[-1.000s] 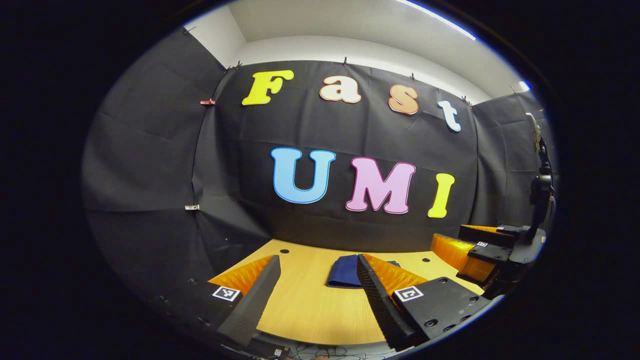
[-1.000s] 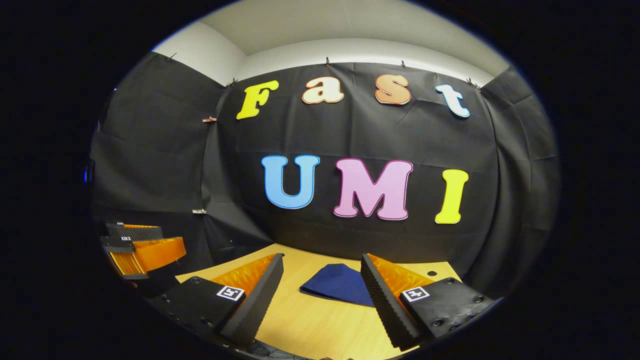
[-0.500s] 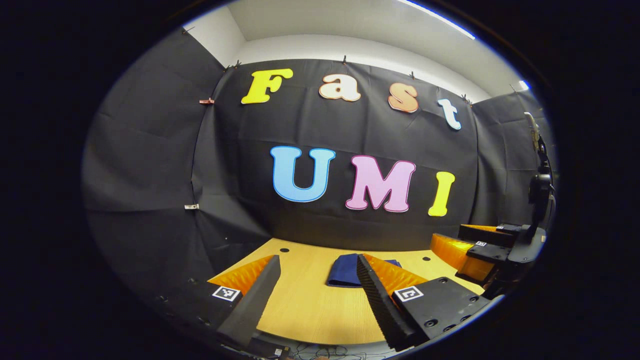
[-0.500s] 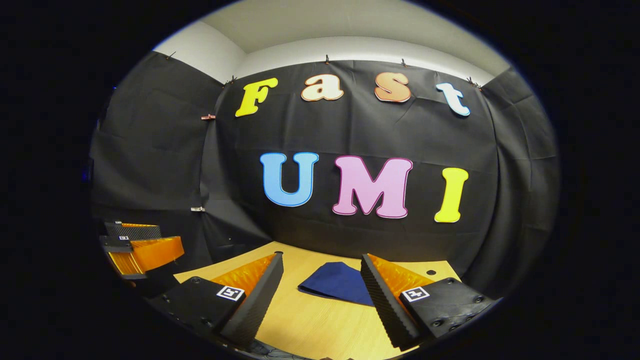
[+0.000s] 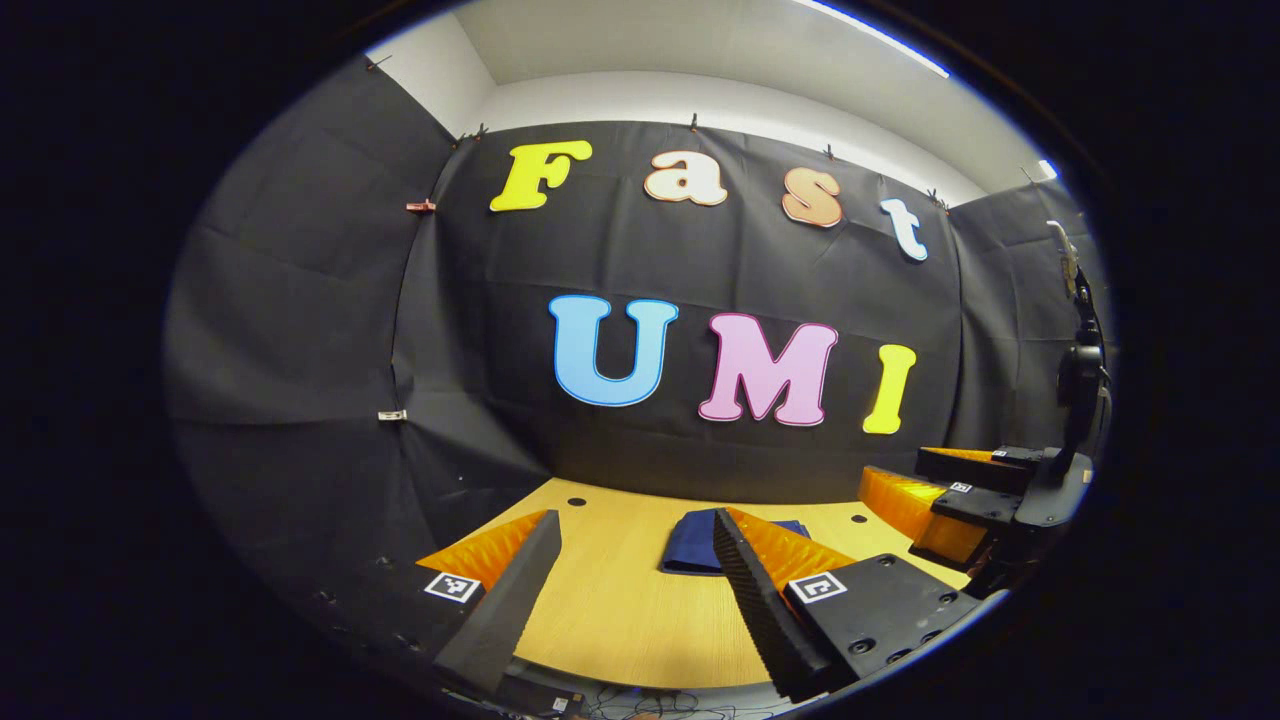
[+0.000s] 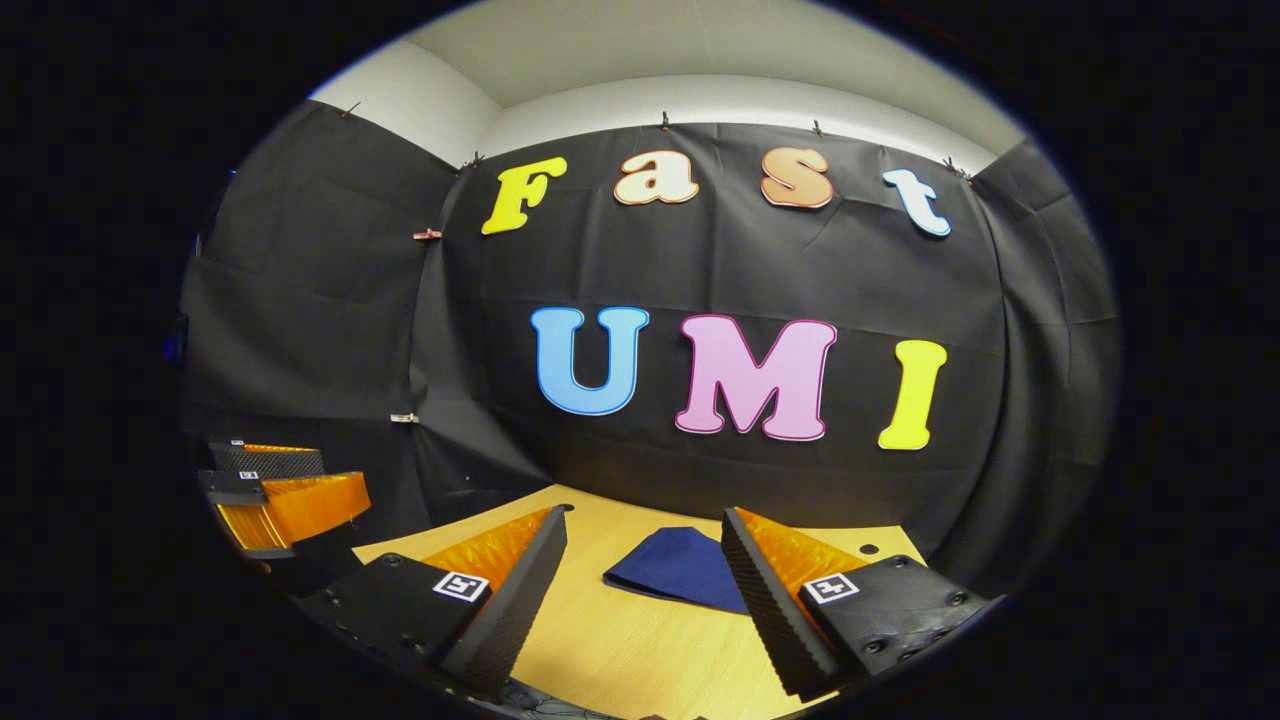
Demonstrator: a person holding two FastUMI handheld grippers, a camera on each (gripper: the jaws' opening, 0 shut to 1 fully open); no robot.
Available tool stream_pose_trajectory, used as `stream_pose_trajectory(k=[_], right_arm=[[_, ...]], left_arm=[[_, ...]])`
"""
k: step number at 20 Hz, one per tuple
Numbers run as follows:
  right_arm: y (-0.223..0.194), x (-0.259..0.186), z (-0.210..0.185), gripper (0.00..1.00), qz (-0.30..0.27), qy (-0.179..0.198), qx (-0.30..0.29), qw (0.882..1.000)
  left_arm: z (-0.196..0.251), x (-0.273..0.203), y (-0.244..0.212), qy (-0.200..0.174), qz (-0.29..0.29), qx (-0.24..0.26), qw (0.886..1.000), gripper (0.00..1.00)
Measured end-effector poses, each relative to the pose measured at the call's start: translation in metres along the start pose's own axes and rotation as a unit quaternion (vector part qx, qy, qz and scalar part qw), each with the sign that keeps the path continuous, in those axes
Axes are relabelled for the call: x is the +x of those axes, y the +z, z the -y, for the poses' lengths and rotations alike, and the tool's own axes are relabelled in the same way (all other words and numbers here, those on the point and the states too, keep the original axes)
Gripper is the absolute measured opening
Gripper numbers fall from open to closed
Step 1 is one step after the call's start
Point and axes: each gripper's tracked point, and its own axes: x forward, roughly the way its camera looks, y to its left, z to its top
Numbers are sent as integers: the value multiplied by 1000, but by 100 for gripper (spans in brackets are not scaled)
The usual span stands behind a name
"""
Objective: Grasp the waist and the cuffs of the jeans and fold them to make the two legs overlap; first hold the waist and fold one-third of the jeans toward the cuffs, then hold the cuffs and fold the remaining one-third in the same direction to finish folding.
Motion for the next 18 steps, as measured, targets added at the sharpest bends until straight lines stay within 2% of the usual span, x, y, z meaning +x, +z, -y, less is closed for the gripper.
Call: stream_pose_trajectory(k=[6,7,8,18], right_arm=[[2,2,-9,98,2,11,0,1000],[1,3,-12,93,3,14,1,1000],[1,3,-13,98,4,15,1,1000],[2,-3,-9,97,6,12,1,1000]], left_arm=[[1,-8,3,3,7,12,1000,96],[-1,-10,4,6,8,13,1000,96],[-3,-12,5,8,9,12,1000,96],[-3,-18,5,14,7,6,1000,96]])
